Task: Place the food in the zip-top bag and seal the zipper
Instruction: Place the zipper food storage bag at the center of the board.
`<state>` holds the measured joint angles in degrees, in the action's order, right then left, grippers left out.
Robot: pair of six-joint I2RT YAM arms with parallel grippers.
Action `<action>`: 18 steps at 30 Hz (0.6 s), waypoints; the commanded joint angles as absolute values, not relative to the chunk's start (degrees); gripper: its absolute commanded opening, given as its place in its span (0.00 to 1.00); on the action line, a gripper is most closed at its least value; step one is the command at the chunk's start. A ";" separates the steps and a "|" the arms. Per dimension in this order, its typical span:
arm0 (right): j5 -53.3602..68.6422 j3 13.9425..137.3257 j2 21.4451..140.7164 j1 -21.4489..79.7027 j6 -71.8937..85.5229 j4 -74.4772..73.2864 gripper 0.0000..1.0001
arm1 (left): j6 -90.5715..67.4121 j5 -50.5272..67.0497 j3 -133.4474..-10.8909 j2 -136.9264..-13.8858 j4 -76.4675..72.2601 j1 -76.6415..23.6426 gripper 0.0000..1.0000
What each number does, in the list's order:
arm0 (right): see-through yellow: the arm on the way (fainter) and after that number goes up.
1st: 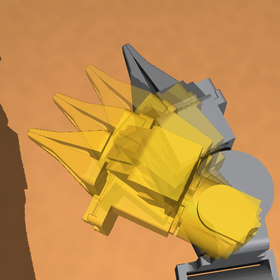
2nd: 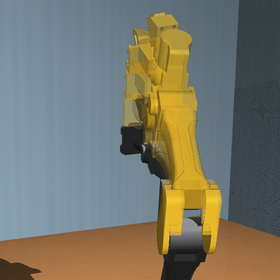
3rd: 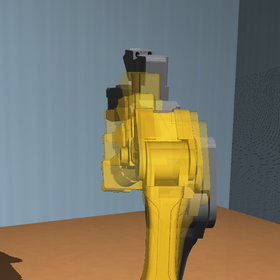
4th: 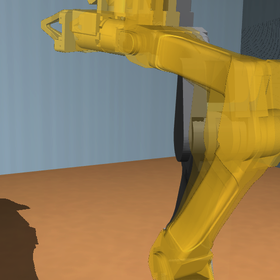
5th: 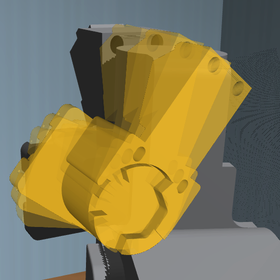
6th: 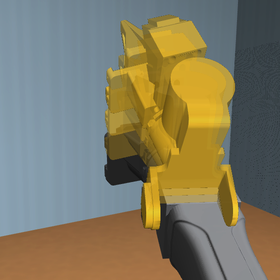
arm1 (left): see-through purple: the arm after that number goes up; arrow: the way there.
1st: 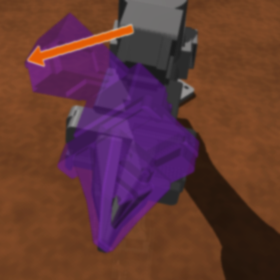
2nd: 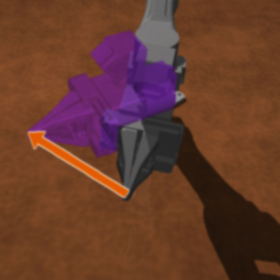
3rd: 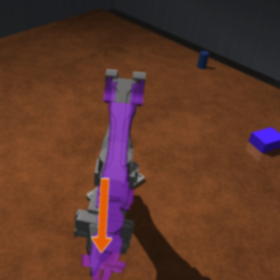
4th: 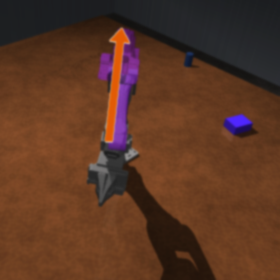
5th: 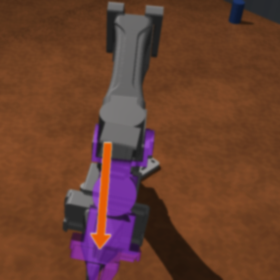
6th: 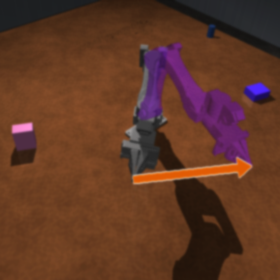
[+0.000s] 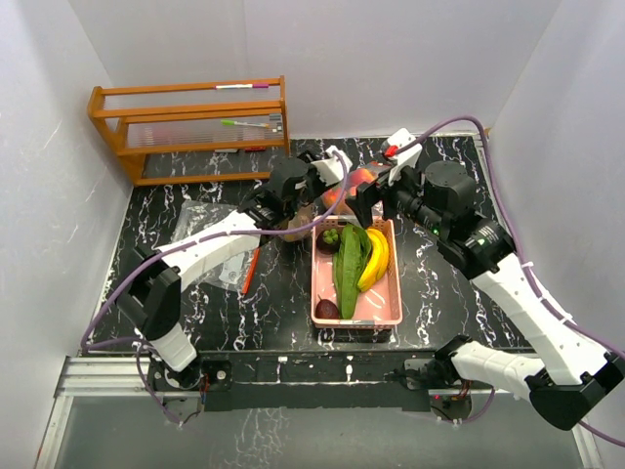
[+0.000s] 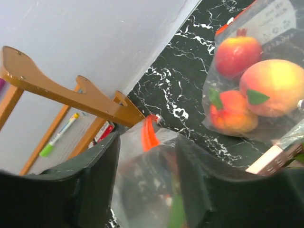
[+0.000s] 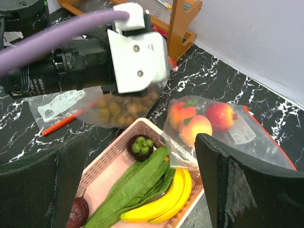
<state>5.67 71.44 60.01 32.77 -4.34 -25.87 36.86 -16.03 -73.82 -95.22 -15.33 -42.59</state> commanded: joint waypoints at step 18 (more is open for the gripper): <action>0.39 71.43 58.15 32.38 3.87 -30.20 0.98 | 3.89 -23.71 -69.27 -60.70 19.06 -41.74 0.97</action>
